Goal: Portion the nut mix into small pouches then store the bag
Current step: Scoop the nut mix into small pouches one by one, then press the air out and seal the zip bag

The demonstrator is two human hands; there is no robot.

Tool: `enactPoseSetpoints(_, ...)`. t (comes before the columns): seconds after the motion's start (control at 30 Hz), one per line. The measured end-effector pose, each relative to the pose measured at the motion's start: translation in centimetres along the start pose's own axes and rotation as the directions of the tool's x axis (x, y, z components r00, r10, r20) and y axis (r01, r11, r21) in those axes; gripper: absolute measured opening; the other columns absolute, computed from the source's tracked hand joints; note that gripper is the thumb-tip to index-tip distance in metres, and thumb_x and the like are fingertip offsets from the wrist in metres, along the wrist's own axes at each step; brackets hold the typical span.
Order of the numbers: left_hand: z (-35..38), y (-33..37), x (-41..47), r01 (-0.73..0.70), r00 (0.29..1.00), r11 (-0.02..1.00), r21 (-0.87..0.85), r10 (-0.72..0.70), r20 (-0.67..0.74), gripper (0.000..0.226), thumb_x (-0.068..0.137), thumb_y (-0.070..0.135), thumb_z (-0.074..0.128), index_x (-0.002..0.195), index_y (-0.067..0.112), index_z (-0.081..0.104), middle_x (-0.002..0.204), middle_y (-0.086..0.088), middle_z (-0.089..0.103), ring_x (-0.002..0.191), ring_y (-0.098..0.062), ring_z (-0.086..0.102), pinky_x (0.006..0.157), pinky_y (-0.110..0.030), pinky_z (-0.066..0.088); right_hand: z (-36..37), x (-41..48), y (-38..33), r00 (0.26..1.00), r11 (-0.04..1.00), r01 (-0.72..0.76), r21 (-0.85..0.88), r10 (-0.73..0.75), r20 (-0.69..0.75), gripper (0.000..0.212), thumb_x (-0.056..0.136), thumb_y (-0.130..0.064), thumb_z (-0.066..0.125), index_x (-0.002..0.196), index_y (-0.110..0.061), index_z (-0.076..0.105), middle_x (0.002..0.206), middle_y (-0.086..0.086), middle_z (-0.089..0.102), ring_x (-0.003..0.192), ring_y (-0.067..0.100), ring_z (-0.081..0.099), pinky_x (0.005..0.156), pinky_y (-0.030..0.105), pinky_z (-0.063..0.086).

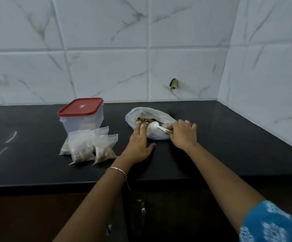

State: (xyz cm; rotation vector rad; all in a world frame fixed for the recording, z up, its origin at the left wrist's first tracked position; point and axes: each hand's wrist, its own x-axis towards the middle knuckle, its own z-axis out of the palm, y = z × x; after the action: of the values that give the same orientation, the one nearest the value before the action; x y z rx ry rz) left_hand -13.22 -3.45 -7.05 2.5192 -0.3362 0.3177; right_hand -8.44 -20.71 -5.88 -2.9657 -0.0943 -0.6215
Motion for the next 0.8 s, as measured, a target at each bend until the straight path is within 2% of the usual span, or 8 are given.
enactPoseSetpoints(0.1, 0.6, -0.7, 0.3, 0.045, 0.999, 0.999, -0.010, -0.045, 0.022, 0.077, 0.092, 0.031, 0.060, 0.152, 0.014, 0.014, 0.162, -0.008, 0.006, 0.148, -0.026, 0.014, 0.116, -0.031, 0.016, -0.1, 0.1, 0.1, 1.000, 0.998, -0.008, 0.070, 0.009, -0.002, 0.024, 0.094, -0.040, 0.053, 0.106, -0.027, 0.069, 0.114, -0.001, 0.061, 0.114, 0.024, 0.050, 0.091, 0.039, 0.030)
enactPoseSetpoints(0.27, 0.1, -1.2, 0.6, 0.138, 0.985, 0.960, -0.243, -0.159, -0.068, 0.068, 0.089, 0.023, 0.065, 0.147, 0.015, 0.029, 0.149, -0.012, 0.037, 0.135, -0.024, 0.041, 0.109, -0.032, 0.035, -0.6, -0.3, 1.1, 0.995, 0.938, -0.045, 0.344, 0.071, -0.064, 0.013, 0.095, -0.033, 0.053, 0.102, -0.026, 0.063, 0.099, -0.004, 0.067, 0.106, 0.021, 0.053, 0.085, 0.035, 0.022)
enactPoseSetpoints(0.33, -0.1, -1.7, 0.7, 0.172, 0.975, 0.926, -0.338, -0.208, -0.074, 0.068, 0.088, 0.022, 0.066, 0.146, 0.019, 0.031, 0.146, -0.010, 0.042, 0.131, -0.023, 0.046, 0.108, -0.041, 0.041, -1.3, -0.5, 2.1, 0.986, 0.898, -0.083, 0.432, 0.136, -0.095, 0.014, 0.096, -0.033, 0.052, 0.103, -0.026, 0.062, 0.101, -0.005, 0.068, 0.106, 0.020, 0.054, 0.086, 0.035, 0.021)
enactPoseSetpoints(0.43, 0.0, -2.1, 0.9, 0.186, 0.971, 0.896, -0.404, -0.229, -0.061, 0.072, 0.084, 0.025, 0.067, 0.145, 0.023, 0.029, 0.145, -0.010, 0.044, 0.129, -0.024, 0.048, 0.107, -0.047, 0.042, -2.1, -1.2, 4.7, 0.950, 0.823, -0.200, 0.532, 0.296, -0.102, 0.010, 0.094, -0.033, 0.055, 0.098, -0.028, 0.063, 0.097, -0.008, 0.067, 0.104, 0.019, 0.057, 0.085, 0.035, 0.022)
enactPoseSetpoints(0.5, 0.1, -2.4, 1.3, 0.191, 0.965, 0.865, -0.463, -0.252, -0.072, 0.072, 0.083, 0.021, 0.067, 0.144, 0.026, 0.028, 0.146, -0.012, 0.041, 0.125, -0.024, 0.052, 0.105, -0.048, 0.044, -2.3, -1.8, 6.9, 0.913, 0.790, -0.297, 0.537, 0.399, -0.082, 0.009, 0.093, -0.035, 0.056, 0.091, -0.030, 0.062, 0.089, -0.009, 0.065, 0.102, 0.020, 0.058, 0.084, 0.035, 0.021)
enactPoseSetpoints(0.63, -0.1, -1.9, 1.4, 0.181, 0.934, 0.814, -0.553, -0.318, -0.162, 0.067, 0.086, 0.004, 0.065, 0.141, 0.015, 0.029, 0.144, -0.013, 0.036, 0.113, -0.022, 0.059, 0.100, -0.039, 0.048, -2.2, -3.7, 11.0, 0.853, 0.760, -0.479, 0.439, 0.522, 0.028, 0.015, 0.091, -0.035, 0.053, 0.085, -0.028, 0.065, 0.084, -0.007, 0.062, 0.105, 0.024, 0.057, 0.094, 0.039, 0.026)
enactPoseSetpoints(0.7, -0.1, -1.7, 1.3, 0.172, 0.924, 0.786, -0.593, -0.338, -0.179, 0.064, 0.086, 0.002, 0.065, 0.138, 0.012, 0.029, 0.140, -0.012, 0.040, 0.109, -0.019, 0.057, 0.099, -0.039, 0.049, -2.4, -4.1, 11.8, 0.832, 0.753, -0.524, 0.398, 0.553, 0.049, 0.018, 0.091, -0.033, 0.051, 0.083, -0.028, 0.066, 0.082, -0.006, 0.062, 0.104, 0.025, 0.056, 0.095, 0.040, 0.026)
enactPoseSetpoints(0.8, -0.1, -1.5, 0.9, 0.169, 0.937, 0.745, -0.645, -0.325, -0.129, 0.068, 0.086, 0.006, 0.069, 0.138, 0.012, 0.025, 0.136, -0.009, 0.047, 0.113, -0.020, 0.058, 0.100, -0.043, 0.049, -2.5, -4.2, 12.1, 0.816, 0.761, -0.553, 0.339, 0.577, 0.036, 0.022, 0.089, -0.030, 0.050, 0.082, -0.024, 0.069, 0.083, -0.004, 0.065, 0.106, 0.026, 0.055, 0.092, 0.040, 0.028)
